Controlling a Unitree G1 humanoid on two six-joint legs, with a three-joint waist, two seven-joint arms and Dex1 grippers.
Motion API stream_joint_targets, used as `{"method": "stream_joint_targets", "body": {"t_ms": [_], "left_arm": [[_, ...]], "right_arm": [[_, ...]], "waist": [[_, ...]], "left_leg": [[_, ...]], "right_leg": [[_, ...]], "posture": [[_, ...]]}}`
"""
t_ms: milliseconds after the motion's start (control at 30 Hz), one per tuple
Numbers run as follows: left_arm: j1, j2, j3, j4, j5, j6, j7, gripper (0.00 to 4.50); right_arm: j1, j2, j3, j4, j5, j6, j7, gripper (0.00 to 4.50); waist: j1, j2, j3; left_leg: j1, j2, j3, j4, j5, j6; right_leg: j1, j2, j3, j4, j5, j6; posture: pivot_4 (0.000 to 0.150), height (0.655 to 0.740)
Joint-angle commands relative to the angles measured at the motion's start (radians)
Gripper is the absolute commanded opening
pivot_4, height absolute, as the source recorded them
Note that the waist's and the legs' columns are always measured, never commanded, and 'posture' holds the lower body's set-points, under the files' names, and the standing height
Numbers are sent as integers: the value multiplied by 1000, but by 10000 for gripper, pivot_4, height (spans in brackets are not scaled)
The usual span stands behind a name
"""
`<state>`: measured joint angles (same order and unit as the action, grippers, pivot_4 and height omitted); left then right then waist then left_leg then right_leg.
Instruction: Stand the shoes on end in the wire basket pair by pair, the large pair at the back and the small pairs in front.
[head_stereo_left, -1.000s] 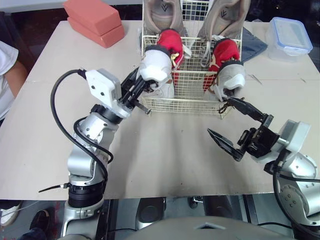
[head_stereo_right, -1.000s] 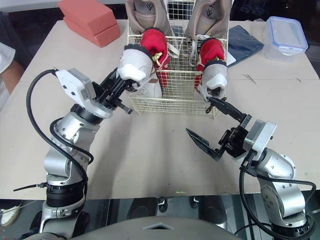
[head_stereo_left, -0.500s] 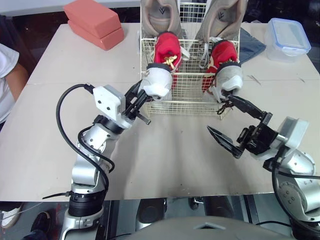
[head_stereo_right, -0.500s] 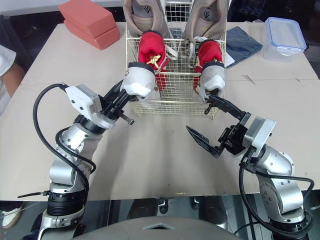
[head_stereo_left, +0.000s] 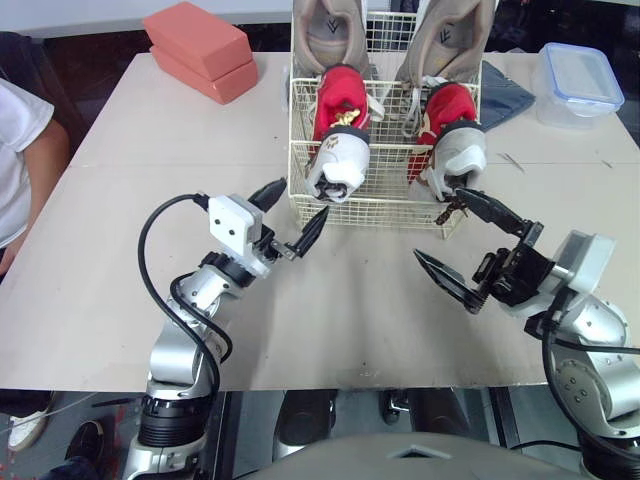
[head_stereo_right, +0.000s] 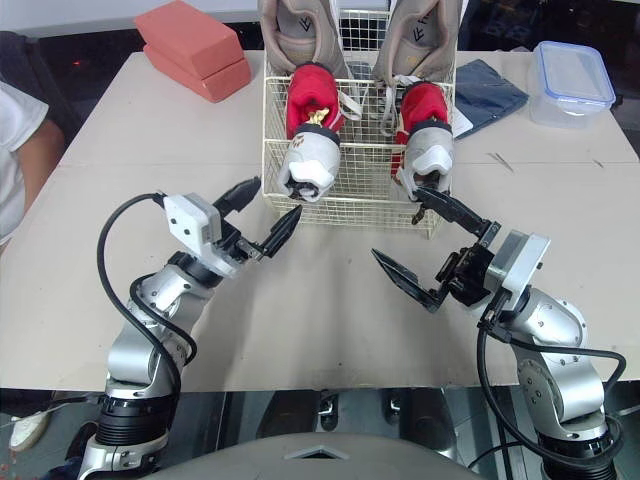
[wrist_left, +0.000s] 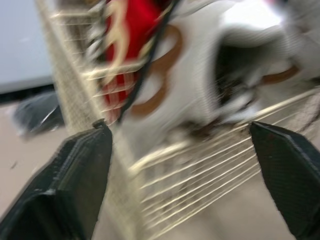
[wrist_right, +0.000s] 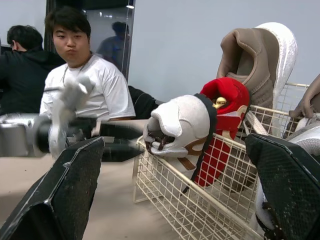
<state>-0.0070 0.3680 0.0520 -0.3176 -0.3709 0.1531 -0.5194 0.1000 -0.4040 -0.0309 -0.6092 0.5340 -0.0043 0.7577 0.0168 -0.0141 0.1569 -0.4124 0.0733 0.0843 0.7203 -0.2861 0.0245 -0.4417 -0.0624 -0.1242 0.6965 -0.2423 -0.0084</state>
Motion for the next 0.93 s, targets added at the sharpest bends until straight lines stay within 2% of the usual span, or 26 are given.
{"method": "stream_joint_targets", "body": {"t_ms": [33,200,300,433,567,733,933], "left_arm": [[9,-3,32,-55,-37,-58,-35,44675],[74,14,55,-127,-144,-93,-147,44675],[160,69,88,-183,-247,-58,-248,44675],[269,160,124,-205,-296,-15,-334,44675],[348,216,140,-183,-255,-11,-371,44675],[353,205,139,-130,-124,-38,-285,44675],[368,242,120,-138,-92,11,-299,44675]], "right_arm": [[-11,3,4,-11,8,-20,4,45000],[0,-7,-10,8,14,-28,14,45000],[22,-28,-50,31,44,-27,35,45000],[73,-79,-119,86,76,-30,102,45000],[134,-146,-181,199,90,-37,211,45000],[129,-191,-226,376,64,-65,299,45000],[112,-221,-241,480,34,-98,360,45000]], "waist": [[0,-1,1],[-1,-1,1],[-2,-1,1],[0,0,1],[0,0,1],[0,0,1],[0,0,2]], "left_leg": [[-3,0,0,0,0,0],[-3,0,2,0,0,0],[-3,0,2,0,0,0],[-2,0,1,0,0,0],[-2,0,1,0,0,0],[-2,0,1,0,0,0],[-2,0,1,-1,-1,0]], "right_leg": [[-2,0,0,0,0,0],[-2,0,2,-1,0,0],[-3,0,1,-1,0,0],[-3,0,1,-1,-1,-1],[-2,-1,0,-1,-2,-3],[-2,-1,0,-1,-2,-4],[-3,-1,1,-1,-2,-3]], "posture": [[1500,6860],[1500,6860],[1500,6860],[1500,6860],[1500,6860],[1500,6860],[1500,6860]]}}
